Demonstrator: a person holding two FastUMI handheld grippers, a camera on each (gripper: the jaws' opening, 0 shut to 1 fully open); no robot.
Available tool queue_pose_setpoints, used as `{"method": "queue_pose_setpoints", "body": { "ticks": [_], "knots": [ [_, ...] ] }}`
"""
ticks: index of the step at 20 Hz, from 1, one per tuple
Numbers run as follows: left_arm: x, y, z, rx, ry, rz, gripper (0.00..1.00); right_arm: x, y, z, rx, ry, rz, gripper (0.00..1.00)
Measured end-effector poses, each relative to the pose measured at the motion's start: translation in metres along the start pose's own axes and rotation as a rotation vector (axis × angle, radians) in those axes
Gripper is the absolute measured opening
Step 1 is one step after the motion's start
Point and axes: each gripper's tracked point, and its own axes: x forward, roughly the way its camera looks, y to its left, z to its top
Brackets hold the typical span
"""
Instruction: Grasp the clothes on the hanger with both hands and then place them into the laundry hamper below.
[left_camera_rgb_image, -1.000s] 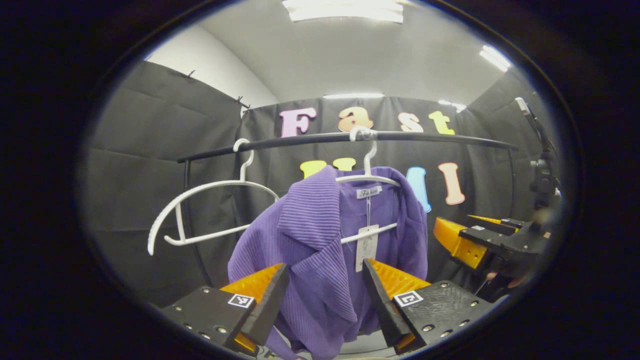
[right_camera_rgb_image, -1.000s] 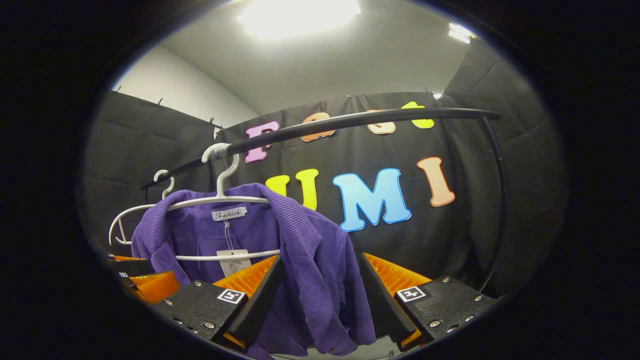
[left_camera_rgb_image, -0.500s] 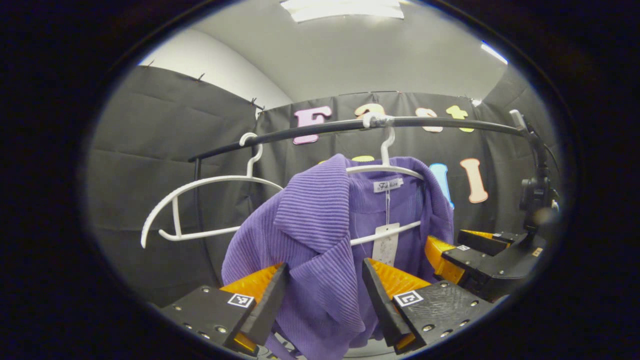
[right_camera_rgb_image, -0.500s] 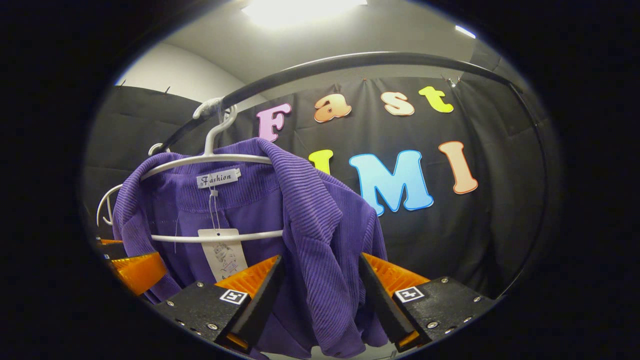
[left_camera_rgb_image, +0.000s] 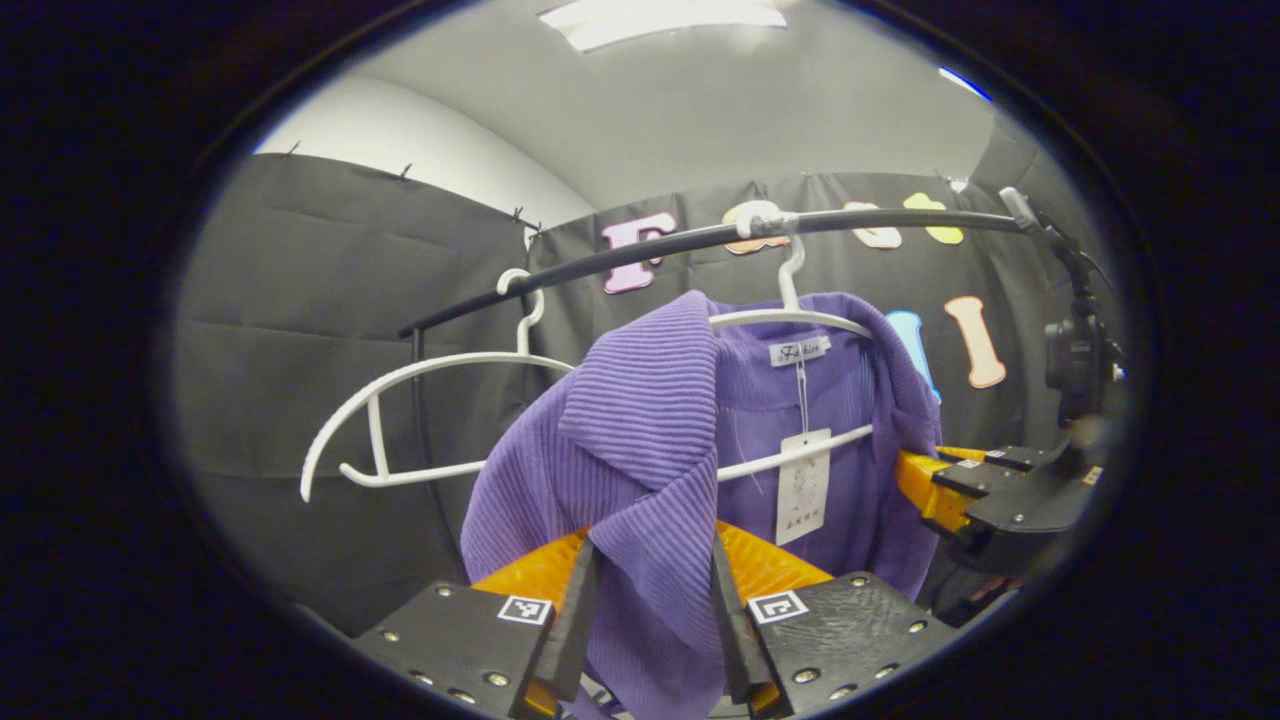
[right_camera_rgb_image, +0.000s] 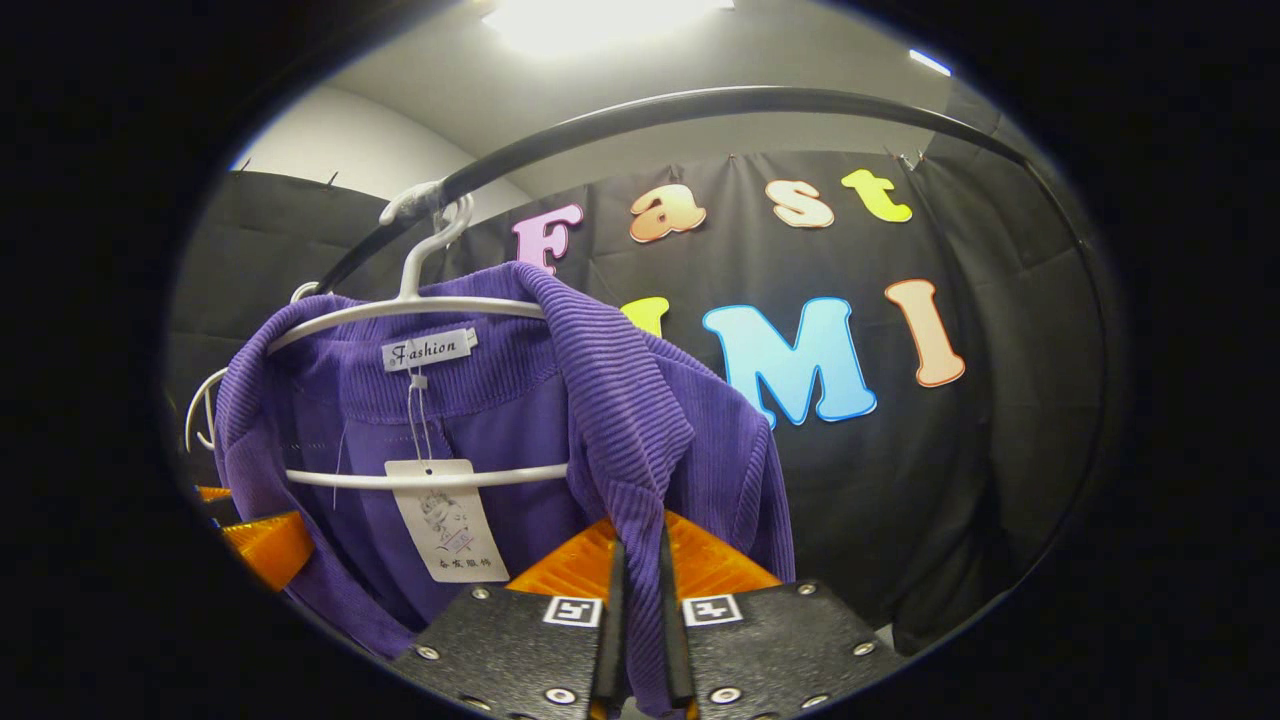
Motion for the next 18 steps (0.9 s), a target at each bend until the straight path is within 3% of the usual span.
{"method": "queue_pose_setpoints", "body": {
  "ticks": [1,3,4,6,8,10,18],
  "knots": [
    [0.001,0.001,-0.002,0.001,0.007,-0.004,0.49,0.001,0.003,0.001,0.001,-0.010,0.013,0.08],
    [0.000,0.000,-0.007,-0.014,0.020,-0.020,0.08,-0.001,0.006,0.006,-0.014,-0.032,0.029,0.04],
    [-0.003,0.002,-0.006,-0.017,0.022,-0.039,0.12,-0.002,0.003,0.011,-0.030,-0.053,0.019,0.02],
    [-0.002,-0.004,0.001,-0.017,0.008,-0.072,0.01,-0.007,0.000,0.023,-0.054,-0.104,-0.005,0.03],
    [-0.011,-0.005,0.013,-0.001,-0.015,-0.092,0.05,-0.011,-0.005,0.035,-0.074,-0.146,-0.032,0.03],
    [-0.022,-0.004,0.025,0.006,-0.036,-0.103,0.01,-0.014,-0.012,0.048,-0.080,-0.179,-0.057,0.03],
    [-0.042,0.021,0.069,0.014,-0.097,-0.110,0.01,-0.013,-0.047,0.097,-0.093,-0.286,-0.135,0.03]
  ]
}}
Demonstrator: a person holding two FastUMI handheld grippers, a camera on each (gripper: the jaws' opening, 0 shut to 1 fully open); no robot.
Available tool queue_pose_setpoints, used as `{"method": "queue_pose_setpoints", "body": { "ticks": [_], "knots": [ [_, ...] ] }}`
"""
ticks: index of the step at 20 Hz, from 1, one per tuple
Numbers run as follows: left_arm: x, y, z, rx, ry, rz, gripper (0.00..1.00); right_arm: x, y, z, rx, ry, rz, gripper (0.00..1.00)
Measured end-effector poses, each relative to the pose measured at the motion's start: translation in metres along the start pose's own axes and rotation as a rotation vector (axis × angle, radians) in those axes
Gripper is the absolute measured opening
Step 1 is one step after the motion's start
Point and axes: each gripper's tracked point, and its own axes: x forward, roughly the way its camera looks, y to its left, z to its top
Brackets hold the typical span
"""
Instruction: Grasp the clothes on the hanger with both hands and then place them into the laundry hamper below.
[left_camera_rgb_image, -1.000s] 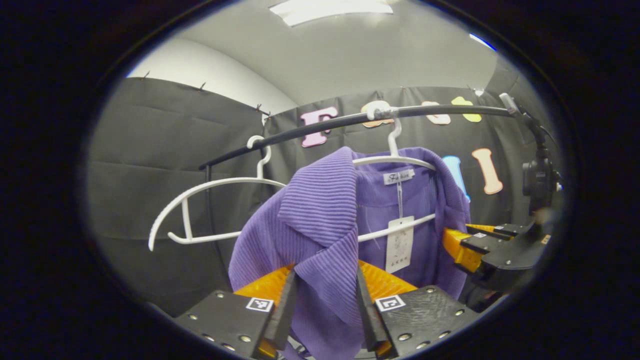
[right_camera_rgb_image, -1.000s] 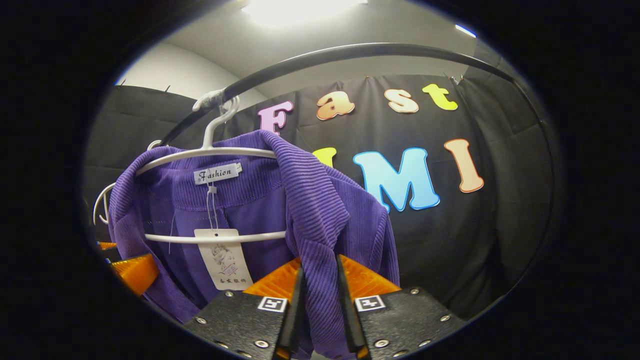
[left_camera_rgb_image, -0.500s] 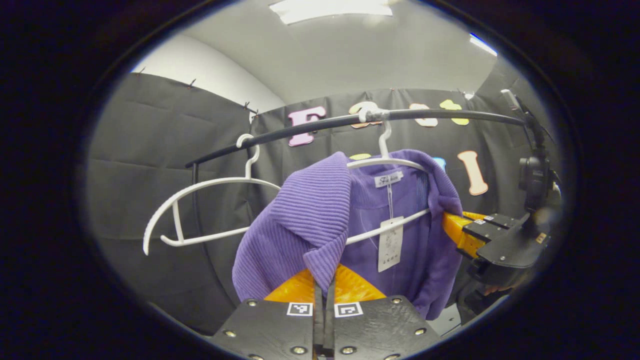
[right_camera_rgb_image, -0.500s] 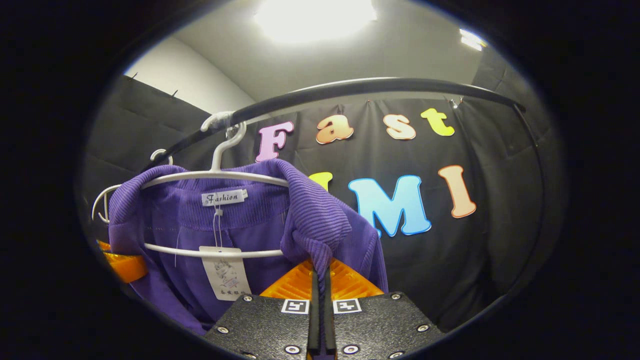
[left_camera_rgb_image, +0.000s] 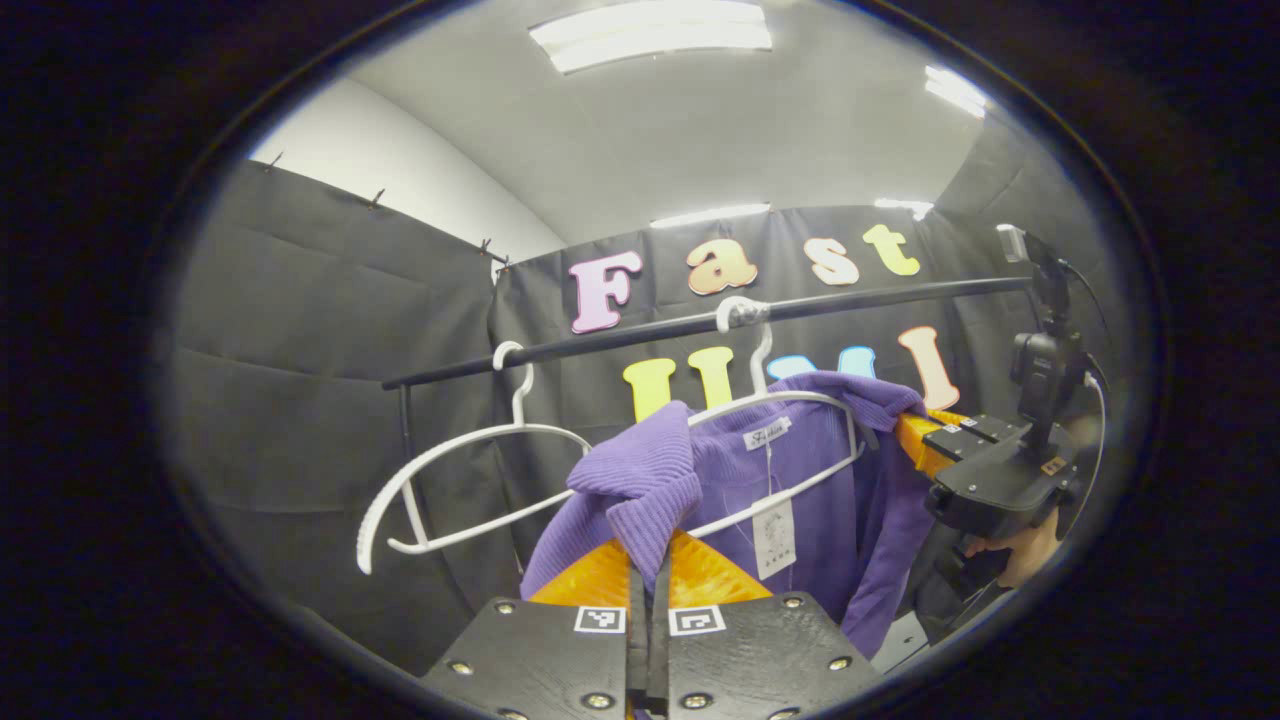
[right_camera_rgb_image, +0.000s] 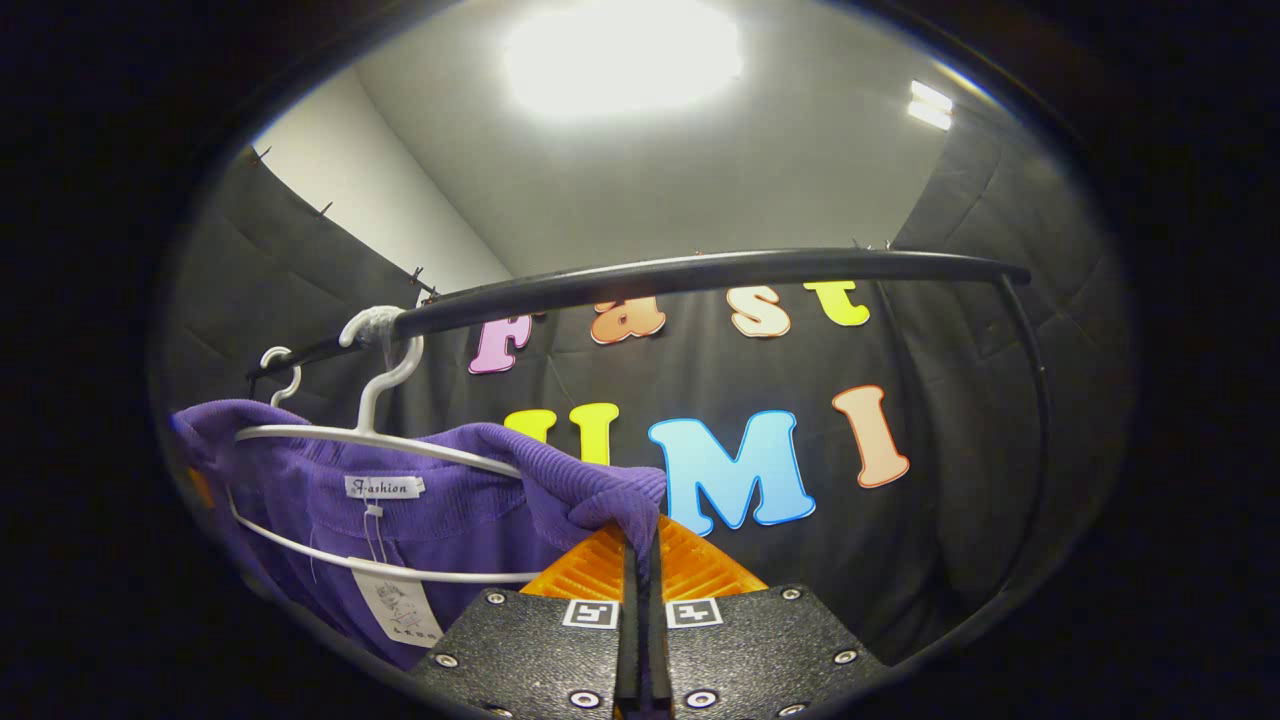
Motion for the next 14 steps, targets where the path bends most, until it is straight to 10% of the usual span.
{"method": "queue_pose_setpoints", "body": {
  "ticks": [14],
  "knots": [
    [0.019,0.086,0.033,0.010,-0.003,0.070,0.01,0.043,-0.030,0.009,-0.120,-0.073,-0.050,0.03]
  ]
}}
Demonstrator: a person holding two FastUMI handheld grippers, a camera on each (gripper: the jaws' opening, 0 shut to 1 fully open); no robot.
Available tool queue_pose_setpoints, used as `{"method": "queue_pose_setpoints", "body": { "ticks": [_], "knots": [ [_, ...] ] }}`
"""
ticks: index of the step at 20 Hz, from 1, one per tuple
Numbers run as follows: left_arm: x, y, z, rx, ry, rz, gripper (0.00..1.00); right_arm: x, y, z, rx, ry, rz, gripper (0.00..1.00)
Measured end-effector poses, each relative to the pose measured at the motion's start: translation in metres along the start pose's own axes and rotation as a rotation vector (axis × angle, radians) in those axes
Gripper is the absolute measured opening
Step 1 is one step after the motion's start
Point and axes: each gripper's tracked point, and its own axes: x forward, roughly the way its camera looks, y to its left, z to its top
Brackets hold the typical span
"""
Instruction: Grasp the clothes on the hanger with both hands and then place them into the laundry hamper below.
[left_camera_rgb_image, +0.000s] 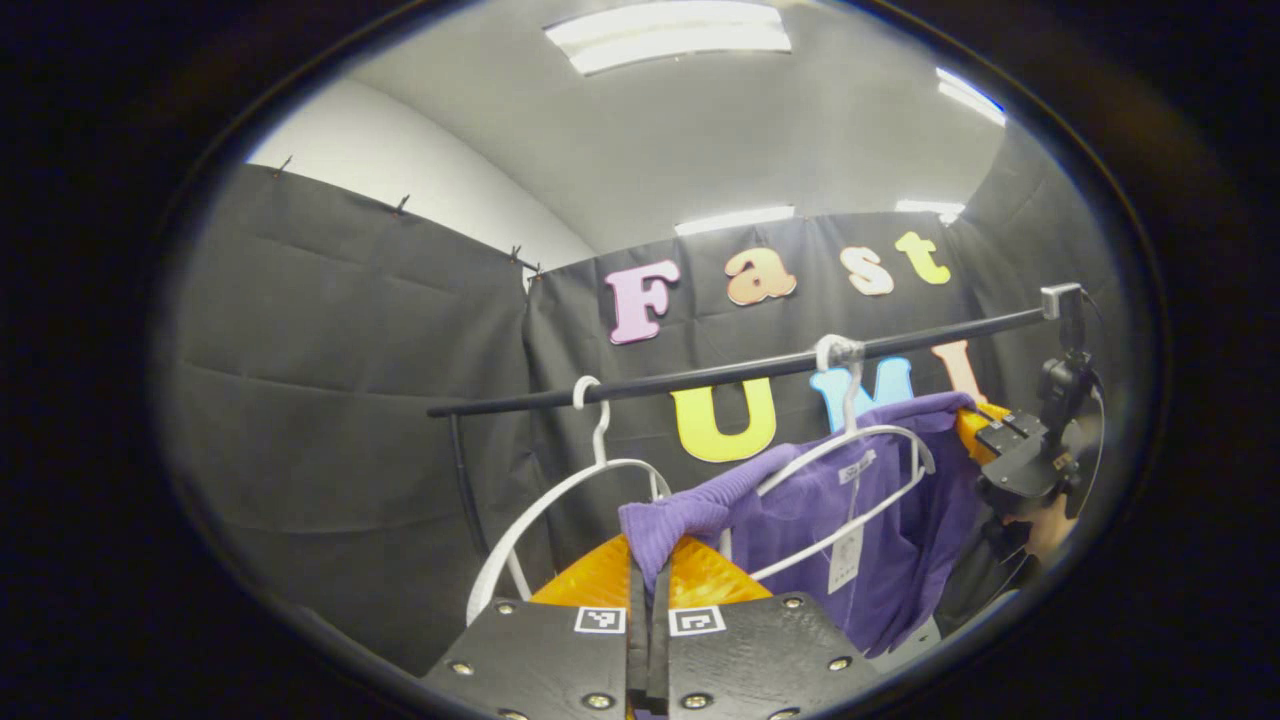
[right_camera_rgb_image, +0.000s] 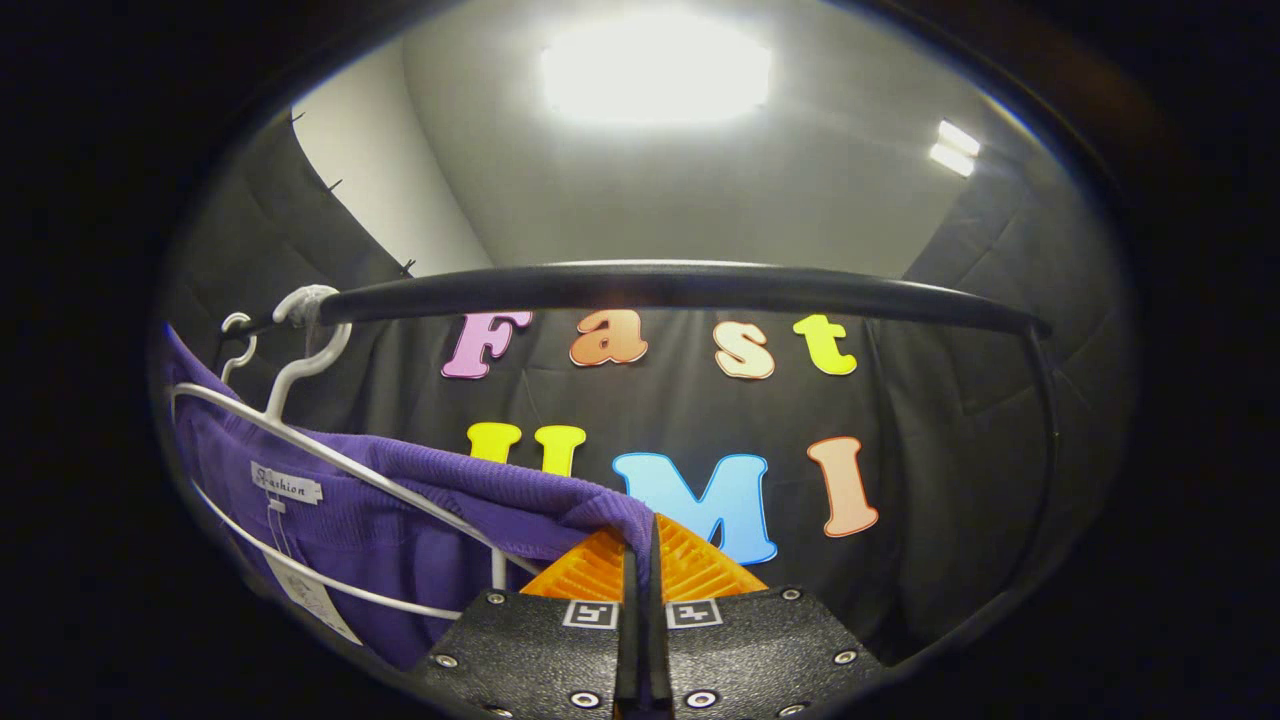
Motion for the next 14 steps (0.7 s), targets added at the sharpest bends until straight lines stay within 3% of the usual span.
{"method": "queue_pose_setpoints", "body": {
  "ticks": [2,3,4,5,6,14],
  "knots": [
    [0.004,0.014,0.004,0.032,-0.005,0.014,0.01,0.001,0.001,-0.007,-0.015,0.010,0.001,0.03],
    [0.005,0.020,0.006,0.046,-0.009,0.020,0.05,0.002,0.001,-0.010,-0.021,0.016,0.002,0.03],
    [0.009,0.025,0.008,0.055,-0.013,0.025,0.01,0.002,0.002,-0.013,-0.025,0.020,0.002,0.02],
    [0.013,0.028,0.010,0.060,-0.014,0.028,0.05,0.004,0.002,-0.016,-0.027,0.023,0.003,0.03],
    [0.018,0.032,0.009,0.061,-0.011,0.029,0.01,0.006,0.002,-0.019,-0.030,0.026,0.002,0.03],
    [0.059,0.053,0.001,0.089,0.010,-0.010,0.01,0.002,0.005,-0.033,-0.095,0.046,-0.002,0.03]
  ]
}}
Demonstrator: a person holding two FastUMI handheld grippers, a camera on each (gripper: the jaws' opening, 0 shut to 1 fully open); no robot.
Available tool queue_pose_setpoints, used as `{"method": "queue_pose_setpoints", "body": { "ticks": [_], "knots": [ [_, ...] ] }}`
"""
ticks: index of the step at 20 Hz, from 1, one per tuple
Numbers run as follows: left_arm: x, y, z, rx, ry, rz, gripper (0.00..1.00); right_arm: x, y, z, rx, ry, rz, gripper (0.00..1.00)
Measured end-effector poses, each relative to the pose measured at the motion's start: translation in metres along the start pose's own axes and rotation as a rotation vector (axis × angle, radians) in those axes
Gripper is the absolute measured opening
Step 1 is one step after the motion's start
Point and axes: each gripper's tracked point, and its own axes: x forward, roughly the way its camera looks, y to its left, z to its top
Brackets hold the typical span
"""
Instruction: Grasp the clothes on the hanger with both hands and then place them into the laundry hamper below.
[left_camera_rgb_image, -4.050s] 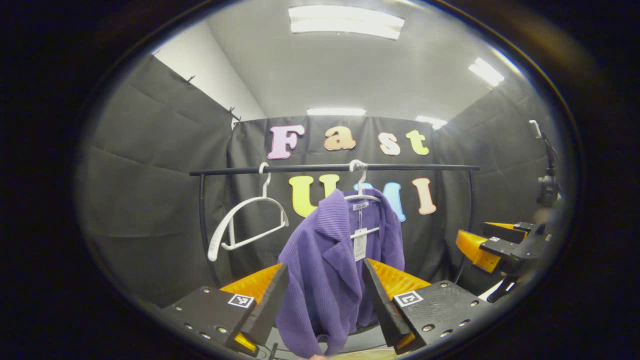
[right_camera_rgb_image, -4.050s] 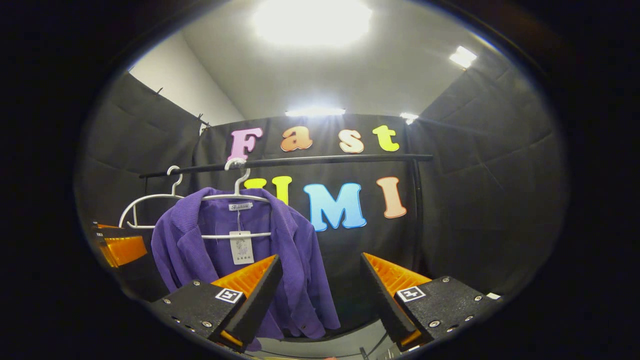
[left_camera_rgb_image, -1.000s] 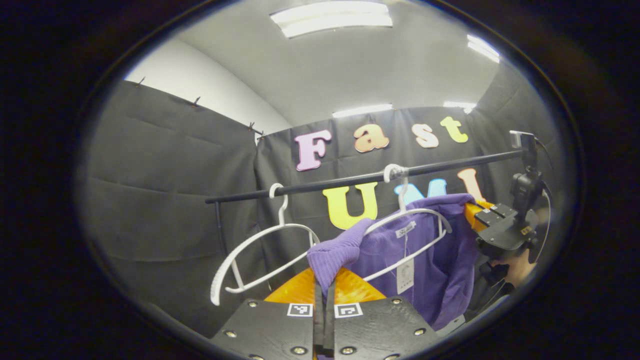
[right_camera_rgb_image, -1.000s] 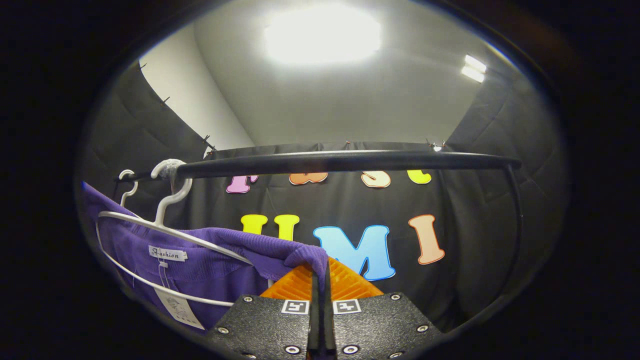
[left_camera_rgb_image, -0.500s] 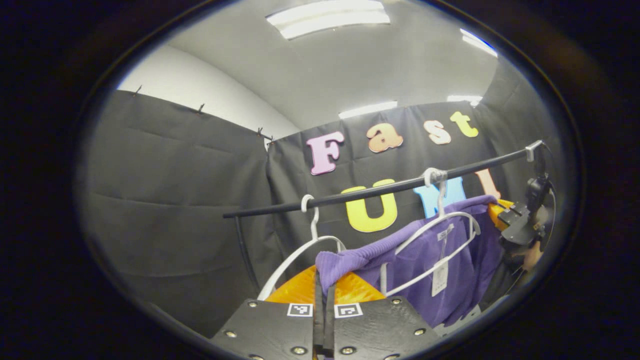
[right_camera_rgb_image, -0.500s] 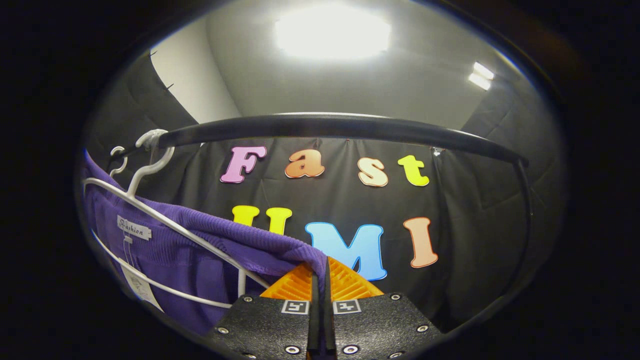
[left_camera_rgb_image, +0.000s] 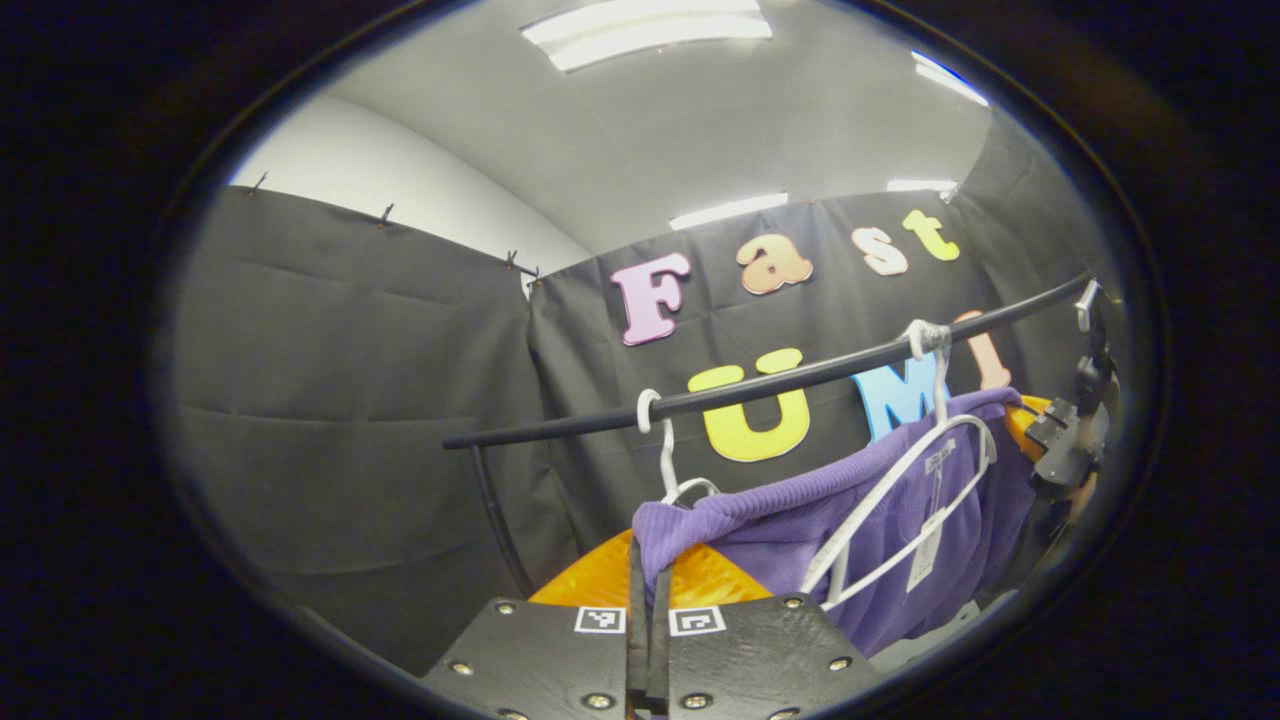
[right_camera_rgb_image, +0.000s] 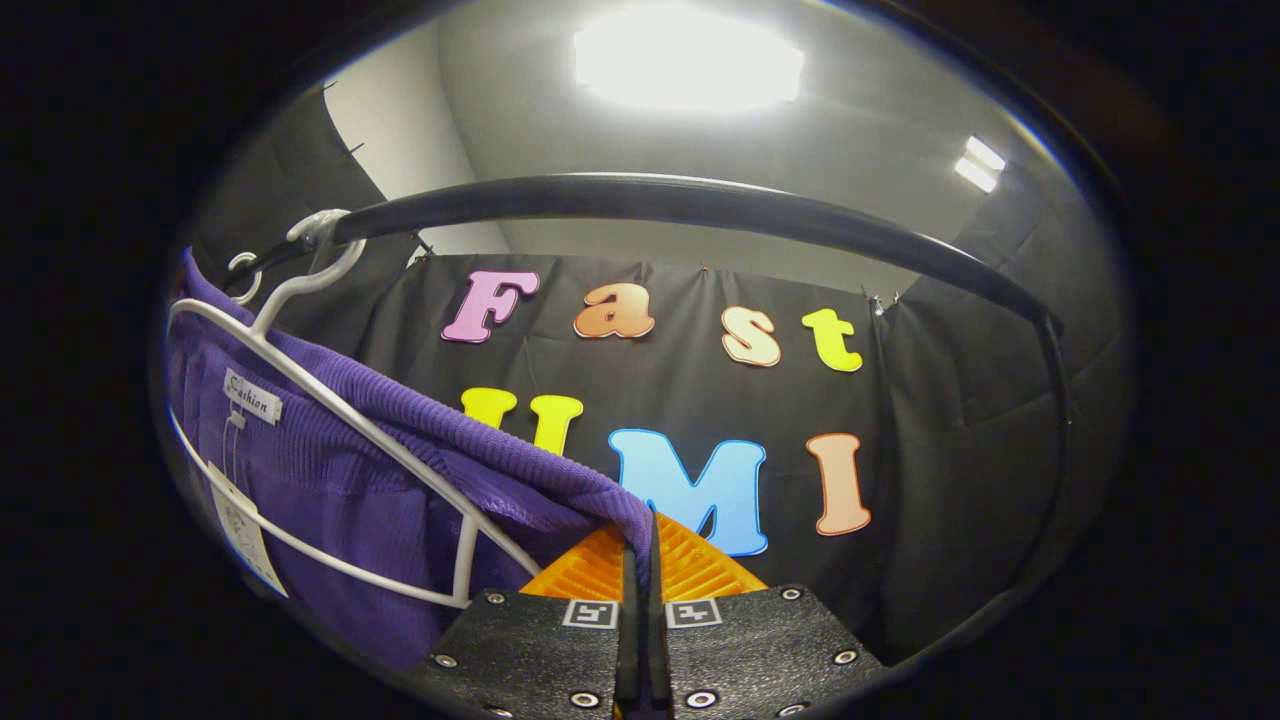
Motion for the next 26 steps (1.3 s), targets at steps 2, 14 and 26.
{"method": "queue_pose_setpoints", "body": {
  "ticks": [2,14,26],
  "knots": [
    [0.015,-0.001,-0.006,0.037,0.005,-0.017,0.00,-0.001,0.000,-0.007,-0.018,0.015,-0.006,0.03],
    [0.046,-0.039,-0.089,-0.046,0.150,-0.139,0.01,0.009,0.000,-0.090,-0.030,0.197,-0.004,0.03],
    [-0.020,-0.044,-0.137,-0.077,0.200,-0.176,0.01,-0.081,0.013,-0.114,0.003,0.324,-0.010,0.03]
  ]
}}
